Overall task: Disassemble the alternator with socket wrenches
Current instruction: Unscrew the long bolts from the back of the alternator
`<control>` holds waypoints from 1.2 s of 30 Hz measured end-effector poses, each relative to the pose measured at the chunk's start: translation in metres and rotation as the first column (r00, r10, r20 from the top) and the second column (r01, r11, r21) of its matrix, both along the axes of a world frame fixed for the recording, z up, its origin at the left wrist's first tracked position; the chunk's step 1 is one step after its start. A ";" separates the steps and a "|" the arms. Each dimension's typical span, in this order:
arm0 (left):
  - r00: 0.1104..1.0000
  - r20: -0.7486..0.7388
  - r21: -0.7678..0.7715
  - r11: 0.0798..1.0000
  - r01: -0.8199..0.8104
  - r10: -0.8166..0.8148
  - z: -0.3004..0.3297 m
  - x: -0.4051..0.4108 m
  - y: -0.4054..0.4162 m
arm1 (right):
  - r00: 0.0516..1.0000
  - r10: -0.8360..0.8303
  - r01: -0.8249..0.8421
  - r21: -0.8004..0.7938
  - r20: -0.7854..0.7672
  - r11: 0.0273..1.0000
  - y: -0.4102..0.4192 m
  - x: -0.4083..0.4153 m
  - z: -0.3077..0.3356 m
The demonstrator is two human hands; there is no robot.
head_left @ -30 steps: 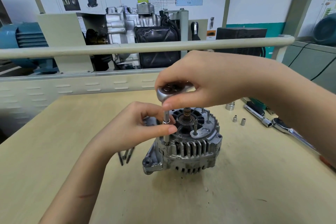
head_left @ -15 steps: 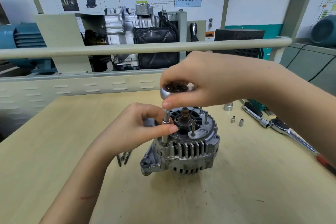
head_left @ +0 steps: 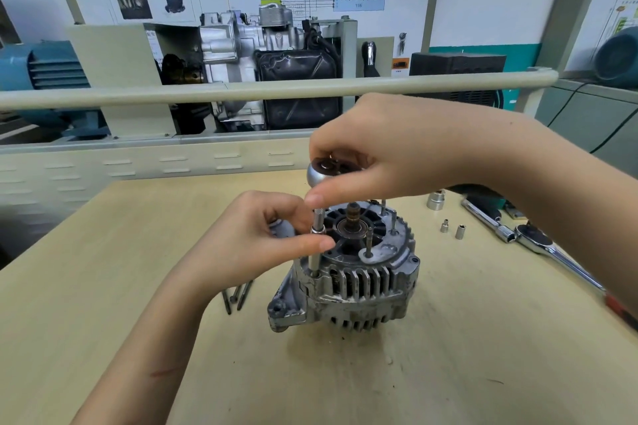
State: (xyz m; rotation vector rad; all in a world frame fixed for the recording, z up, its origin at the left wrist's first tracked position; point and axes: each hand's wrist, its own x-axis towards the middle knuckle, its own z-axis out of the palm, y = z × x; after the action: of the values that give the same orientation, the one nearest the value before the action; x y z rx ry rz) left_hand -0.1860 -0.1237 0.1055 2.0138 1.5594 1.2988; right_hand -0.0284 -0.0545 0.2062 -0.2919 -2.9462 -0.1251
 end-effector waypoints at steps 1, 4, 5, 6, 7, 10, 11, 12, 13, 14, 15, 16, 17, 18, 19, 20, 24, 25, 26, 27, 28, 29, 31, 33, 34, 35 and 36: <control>1.000 0.007 -0.008 1.000 -0.003 0.003 0.000 0.000 0.000 | 1.000 0.009 -0.009 -0.023 0.005 1.000 0.000 0.000 0.000; 0.999 0.021 -0.057 0.997 0.045 -0.044 0.002 -0.001 0.000 | 0.999 0.042 -0.040 -0.067 0.020 0.997 0.000 0.000 0.001; 0.996 0.042 -0.074 0.994 0.085 -0.082 0.003 -0.002 -0.001 | 0.999 0.047 -0.045 -0.071 0.026 0.996 0.000 0.000 0.001; 0.992 0.064 -0.085 0.990 0.114 -0.109 0.003 -0.003 -0.002 | 0.998 0.048 -0.046 -0.069 0.028 0.997 0.000 0.000 0.001; 0.991 0.075 -0.087 0.989 0.121 -0.114 0.003 -0.004 -0.002 | 0.998 0.050 -0.048 -0.062 0.027 0.997 -0.001 0.000 0.002; 0.998 0.023 -0.057 0.996 0.063 -0.062 0.001 -0.004 -0.001 | 0.999 0.051 -0.050 -0.025 0.018 0.998 -0.003 -0.001 0.002; 0.999 0.010 -0.036 0.999 0.041 -0.041 0.001 -0.004 -0.001 | 0.999 0.040 -0.040 -0.005 0.012 0.999 -0.004 -0.001 0.002; 1.000 -0.002 -0.009 1.000 0.014 -0.014 0.000 -0.002 0.000 | 1.000 0.022 -0.022 0.020 0.004 1.000 -0.004 -0.001 0.002; 1.000 -0.022 0.019 1.000 -0.012 0.013 0.001 0.000 -0.001 | 1.000 0.004 -0.004 0.046 -0.006 0.999 -0.005 -0.002 0.001; 0.999 -0.035 0.035 0.999 -0.035 0.036 0.000 0.003 -0.001 | 1.000 -0.008 0.009 0.070 -0.012 0.997 -0.005 -0.002 0.001; 0.998 -0.034 0.039 0.998 -0.052 0.054 0.000 0.005 -0.001 | 1.000 -0.012 0.013 0.086 -0.014 0.996 -0.006 -0.003 0.000; 0.998 -0.021 0.029 0.998 -0.062 0.062 0.001 0.005 -0.001 | 1.000 -0.012 0.013 0.087 -0.011 0.996 -0.006 -0.003 -0.001; 0.998 -0.005 0.021 0.998 -0.064 0.065 0.001 0.004 -0.001 | 1.000 -0.010 0.010 0.073 -0.009 0.997 -0.006 -0.003 -0.001; 0.998 0.004 0.010 0.998 -0.061 0.061 0.000 0.002 0.000 | 1.000 -0.006 0.006 0.050 -0.007 0.999 -0.005 -0.003 0.000; 0.999 0.008 -0.011 0.999 -0.048 0.048 0.000 0.000 0.000 | 1.000 0.002 -0.002 0.026 -0.004 1.000 -0.005 -0.003 0.000; 1.000 0.012 -0.043 0.999 -0.021 0.021 0.001 -0.002 0.000 | 1.000 0.012 -0.012 0.004 0.000 1.000 -0.004 -0.003 0.000; 0.996 0.031 -0.083 0.993 0.089 -0.087 0.003 -0.004 -0.003 | 0.998 0.058 -0.057 -0.033 0.020 0.998 -0.006 -0.002 0.001; 0.997 0.018 -0.064 0.995 0.071 -0.070 0.003 -0.004 -0.003 | 0.998 0.062 -0.061 -0.025 0.021 0.998 -0.007 -0.002 0.001; 0.999 0.006 -0.043 0.998 0.047 -0.047 0.002 -0.003 -0.003 | 0.998 0.060 -0.060 -0.010 0.020 0.998 -0.007 -0.002 0.002; 1.000 -0.004 -0.026 0.999 0.019 -0.019 0.001 -0.002 -0.003 | 0.999 0.050 -0.051 0.009 0.016 0.999 -0.008 -0.002 0.002; 1.000 -0.014 -0.012 1.000 -0.013 0.013 0.001 0.000 -0.003 | 0.999 0.030 -0.031 0.033 0.011 0.999 -0.008 -0.002 0.003; 0.999 -0.021 0.007 0.999 -0.044 0.044 0.001 0.002 -0.003 | 1.000 0.005 -0.005 0.063 0.006 0.998 -0.008 -0.002 0.003; 0.997 -0.018 0.027 0.997 -0.078 0.079 0.001 0.007 -0.002 | 1.000 -0.029 0.029 0.113 -0.006 0.993 -0.007 -0.002 0.001; 0.996 0.005 0.016 0.996 -0.085 0.085 0.001 0.007 -0.001 | 1.000 -0.021 0.022 0.109 -0.014 0.994 -0.005 -0.002 0.000; 0.997 0.021 0.003 0.997 -0.081 0.081 0.001 0.006 -0.001 | 1.000 -0.007 0.008 0.087 -0.016 0.996 -0.005 -0.002 0.000; 0.997 0.027 -0.013 0.998 -0.068 0.068 0.002 0.004 -0.001 | 1.000 0.010 -0.009 0.058 -0.017 0.998 -0.004 -0.002 0.000; 0.999 0.026 -0.034 0.999 -0.043 0.043 0.002 0.003 -0.002 | 0.999 0.027 -0.027 0.028 -0.017 0.999 -0.004 -0.002 0.001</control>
State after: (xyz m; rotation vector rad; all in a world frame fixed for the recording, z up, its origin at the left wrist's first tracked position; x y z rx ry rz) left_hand -0.1833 -0.1252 0.1076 1.9447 1.6100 1.3011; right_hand -0.0303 -0.0581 0.2067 -0.2476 -2.9275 -0.1589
